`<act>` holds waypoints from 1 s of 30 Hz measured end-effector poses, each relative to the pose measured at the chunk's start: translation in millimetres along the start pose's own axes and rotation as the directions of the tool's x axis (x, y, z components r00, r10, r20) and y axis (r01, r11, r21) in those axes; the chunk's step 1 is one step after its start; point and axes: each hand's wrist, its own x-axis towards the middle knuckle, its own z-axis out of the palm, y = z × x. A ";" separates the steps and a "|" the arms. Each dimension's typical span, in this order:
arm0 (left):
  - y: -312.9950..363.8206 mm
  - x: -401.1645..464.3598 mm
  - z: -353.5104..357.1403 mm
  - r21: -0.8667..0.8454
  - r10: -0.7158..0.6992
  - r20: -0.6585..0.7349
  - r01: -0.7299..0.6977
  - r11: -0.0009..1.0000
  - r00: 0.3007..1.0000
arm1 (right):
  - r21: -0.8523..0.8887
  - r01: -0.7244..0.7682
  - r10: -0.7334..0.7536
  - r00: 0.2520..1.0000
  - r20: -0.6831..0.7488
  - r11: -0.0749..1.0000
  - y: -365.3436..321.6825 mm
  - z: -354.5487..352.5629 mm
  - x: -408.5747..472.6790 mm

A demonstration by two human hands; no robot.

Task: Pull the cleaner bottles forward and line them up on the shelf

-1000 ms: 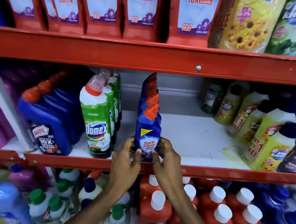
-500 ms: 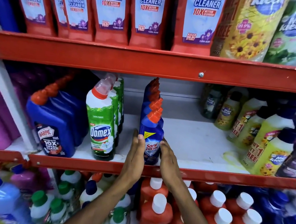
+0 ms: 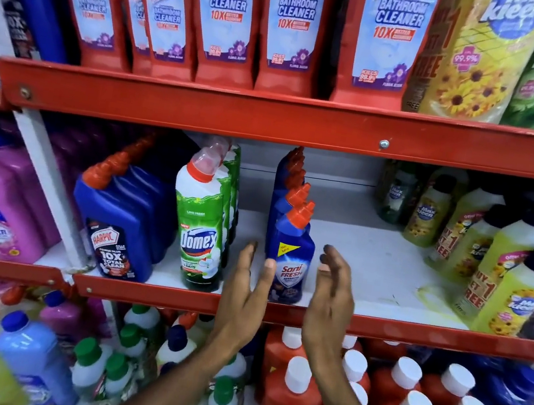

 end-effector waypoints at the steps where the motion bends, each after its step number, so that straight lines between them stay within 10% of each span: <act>1: 1.5 -8.4 -3.8 0.048 0.079 -0.024 -0.077 0.996 0.997 | 0.040 0.080 -0.075 0.991 -0.113 0.996 -5.3 -5.2 -3.0; 4: 1.0 -22.1 -33.6 0.178 0.321 -0.160 -0.293 0.940 0.934 | 0.080 0.242 -0.221 0.954 -0.203 0.967 -13.6 0.8 -14.5; 8: -17.9 -18.3 -134.7 0.296 0.468 -0.398 -0.372 0.880 0.789 | 0.041 0.143 -0.148 0.968 0.204 0.989 -20.9 93.2 -62.2; 17: -33.1 15.9 -116.9 -0.016 -0.166 -0.096 0.165 0.986 0.981 | -0.077 -0.190 0.204 0.861 0.466 0.979 1.8 130.3 -43.9; 30: -32.0 14.8 -128.6 0.070 -0.072 0.101 0.065 0.995 0.992 | -0.067 -0.072 0.088 0.955 0.283 0.995 9.9 138.3 -54.5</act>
